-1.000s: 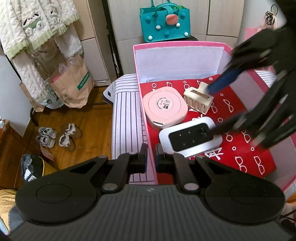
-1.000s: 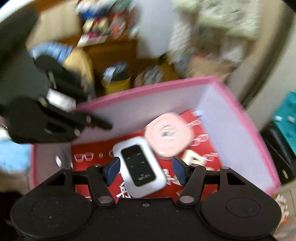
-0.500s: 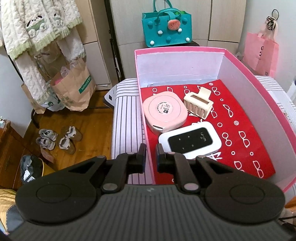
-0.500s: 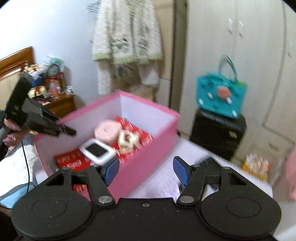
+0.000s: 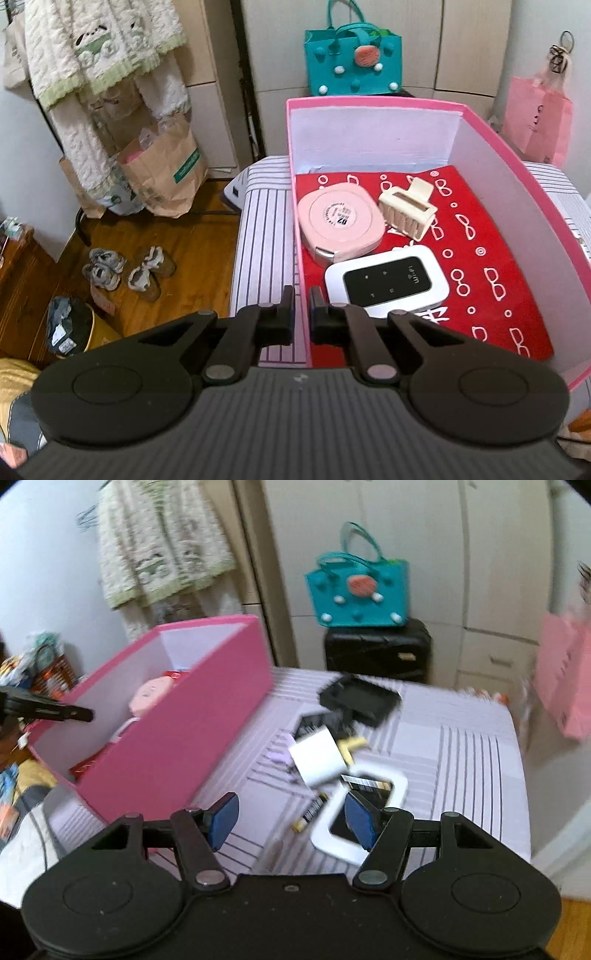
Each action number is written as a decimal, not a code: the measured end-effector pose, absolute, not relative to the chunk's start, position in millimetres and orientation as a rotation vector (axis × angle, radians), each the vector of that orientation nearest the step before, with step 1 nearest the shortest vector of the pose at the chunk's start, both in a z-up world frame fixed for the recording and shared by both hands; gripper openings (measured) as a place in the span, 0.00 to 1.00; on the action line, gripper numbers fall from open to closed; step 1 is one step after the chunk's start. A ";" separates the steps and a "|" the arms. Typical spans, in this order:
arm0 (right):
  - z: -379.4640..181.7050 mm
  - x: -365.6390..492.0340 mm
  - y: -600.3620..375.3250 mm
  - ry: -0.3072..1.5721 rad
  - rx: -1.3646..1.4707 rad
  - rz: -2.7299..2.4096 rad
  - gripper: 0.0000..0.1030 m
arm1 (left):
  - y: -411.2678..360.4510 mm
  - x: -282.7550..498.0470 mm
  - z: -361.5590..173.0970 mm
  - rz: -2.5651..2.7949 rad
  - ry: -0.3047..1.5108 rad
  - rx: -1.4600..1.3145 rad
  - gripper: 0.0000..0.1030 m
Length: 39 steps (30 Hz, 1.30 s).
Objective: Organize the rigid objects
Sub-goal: 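Withdraw the open right tool from the box back over the table, then grasp the gold-tipped AA battery with the right tool and lift it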
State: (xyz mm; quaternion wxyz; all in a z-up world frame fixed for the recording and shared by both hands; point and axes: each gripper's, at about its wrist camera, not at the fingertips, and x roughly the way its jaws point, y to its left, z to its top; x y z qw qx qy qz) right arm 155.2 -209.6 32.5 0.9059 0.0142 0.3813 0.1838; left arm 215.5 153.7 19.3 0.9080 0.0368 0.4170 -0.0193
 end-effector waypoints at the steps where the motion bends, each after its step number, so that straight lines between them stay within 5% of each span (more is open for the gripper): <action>1: 26.0 153.6 -210.6 0.787 0.036 0.356 0.67 | 153.8 215.4 18.7 -0.036 0.862 0.071 0.07; 21: -13.4 192.6 -200.3 0.715 0.001 0.110 0.66 | 148.2 214.0 21.0 -0.007 0.850 0.053 0.07; 24: -18.3 197.4 -197.1 0.719 -0.009 0.080 0.62 | 150.5 215.4 21.9 -0.011 0.854 0.044 0.07; 27: -19.2 197.6 -195.9 0.700 -0.036 0.066 0.47 | 150.0 215.9 21.3 -0.011 0.852 0.049 0.07; 39: 5.6 182.9 -197.8 0.662 -0.034 0.098 0.47 | 152.8 215.2 19.7 -0.016 0.853 0.031 0.07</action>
